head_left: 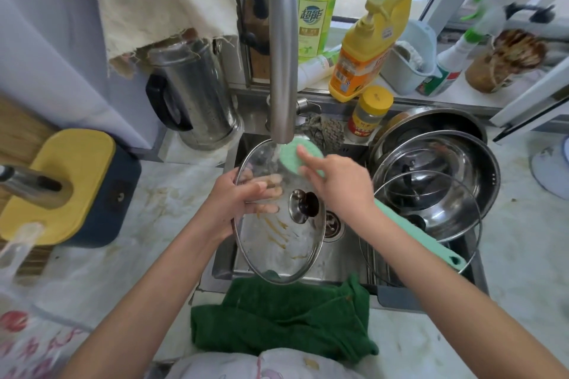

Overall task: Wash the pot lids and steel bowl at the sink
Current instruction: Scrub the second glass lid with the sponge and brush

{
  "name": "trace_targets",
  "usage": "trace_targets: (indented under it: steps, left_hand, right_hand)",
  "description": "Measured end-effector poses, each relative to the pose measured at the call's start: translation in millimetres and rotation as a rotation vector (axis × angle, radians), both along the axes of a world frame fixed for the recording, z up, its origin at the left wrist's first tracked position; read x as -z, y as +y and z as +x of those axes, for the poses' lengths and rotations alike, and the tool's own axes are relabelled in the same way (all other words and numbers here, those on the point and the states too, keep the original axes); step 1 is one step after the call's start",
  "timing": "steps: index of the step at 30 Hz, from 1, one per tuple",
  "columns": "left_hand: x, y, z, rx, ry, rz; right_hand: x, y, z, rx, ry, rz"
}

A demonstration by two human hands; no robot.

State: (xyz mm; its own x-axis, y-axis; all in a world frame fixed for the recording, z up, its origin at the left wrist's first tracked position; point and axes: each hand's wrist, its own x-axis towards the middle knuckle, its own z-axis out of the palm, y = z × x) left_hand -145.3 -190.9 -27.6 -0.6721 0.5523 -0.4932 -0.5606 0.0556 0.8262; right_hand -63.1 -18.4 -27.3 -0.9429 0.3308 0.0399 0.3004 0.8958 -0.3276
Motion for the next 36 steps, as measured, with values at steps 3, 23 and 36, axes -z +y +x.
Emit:
trace_targets:
  steps: [3,23,36]
  left_hand:
    - [-1,0,0,0.006,0.017,-0.002]
    - [-3,-4,5,-0.007,0.030,-0.019]
    - [0,-4,7,0.009,0.061,-0.074]
  right_hand:
    - [0,2,5,-0.011,-0.031,-0.032]
    - [-10,-3,9,-0.076,-0.049,0.061]
    - [2,-17,13,-0.041,0.010,-0.058]
